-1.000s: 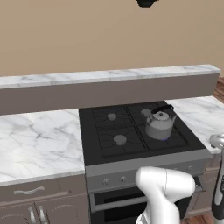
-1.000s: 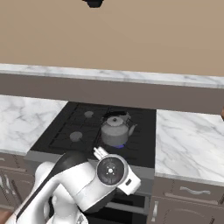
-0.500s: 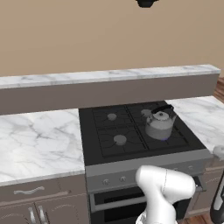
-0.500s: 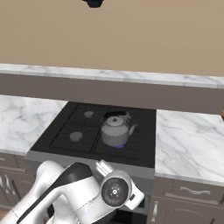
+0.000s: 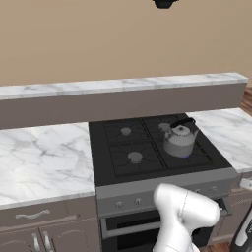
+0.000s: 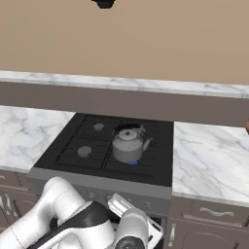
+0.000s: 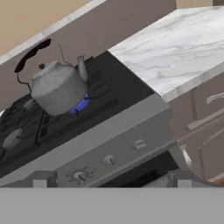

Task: The kettle is done boiling. Turn off the stove, then wait for 300 timesteps before moving the kettle to the dining table.

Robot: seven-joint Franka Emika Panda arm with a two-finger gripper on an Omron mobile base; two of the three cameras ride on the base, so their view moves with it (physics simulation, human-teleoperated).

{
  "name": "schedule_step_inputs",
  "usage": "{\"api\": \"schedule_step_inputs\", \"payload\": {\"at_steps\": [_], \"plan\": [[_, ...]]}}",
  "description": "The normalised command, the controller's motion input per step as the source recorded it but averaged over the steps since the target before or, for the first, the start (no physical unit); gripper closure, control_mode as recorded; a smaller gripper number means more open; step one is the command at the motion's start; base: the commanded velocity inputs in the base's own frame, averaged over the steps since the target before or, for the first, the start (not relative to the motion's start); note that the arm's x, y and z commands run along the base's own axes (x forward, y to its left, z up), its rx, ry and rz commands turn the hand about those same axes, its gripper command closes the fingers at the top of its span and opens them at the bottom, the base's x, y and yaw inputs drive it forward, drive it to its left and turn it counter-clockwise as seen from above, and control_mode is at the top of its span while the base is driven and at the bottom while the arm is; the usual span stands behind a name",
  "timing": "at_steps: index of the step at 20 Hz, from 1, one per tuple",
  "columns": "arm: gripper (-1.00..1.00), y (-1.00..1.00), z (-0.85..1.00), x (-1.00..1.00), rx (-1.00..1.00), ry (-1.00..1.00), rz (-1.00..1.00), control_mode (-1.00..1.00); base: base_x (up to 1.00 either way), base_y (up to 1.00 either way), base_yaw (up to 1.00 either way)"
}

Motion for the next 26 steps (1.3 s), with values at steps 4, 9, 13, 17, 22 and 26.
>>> {"api": "schedule_step_inputs", "payload": {"at_steps": [4, 9, 13, 17, 22, 26], "plan": [[-1.00, 0.00, -0.41, 0.10, -0.01, -0.16, 0.00, -1.00, 0.00, 0.00, 0.00], [-1.00, 0.00, -0.33, 0.17, -0.04, -0.04, 0.00, -1.00, 0.00, 0.00, 0.00], [-1.00, 0.00, -0.29, 0.26, -0.05, 0.00, 0.00, -1.00, 0.00, 0.00, 0.00], [-1.00, 0.00, -0.39, 0.22, -0.07, -0.01, 0.00, -1.00, 0.00, 0.00, 0.00], [-1.00, -0.14, -0.41, 0.08, -0.08, -0.12, 0.00, -1.00, 0.00, 0.00, 0.00], [-1.00, -0.20, -0.21, 0.04, -0.07, -0.17, 0.00, -1.00, 0.00, 0.00, 0.00]]}}
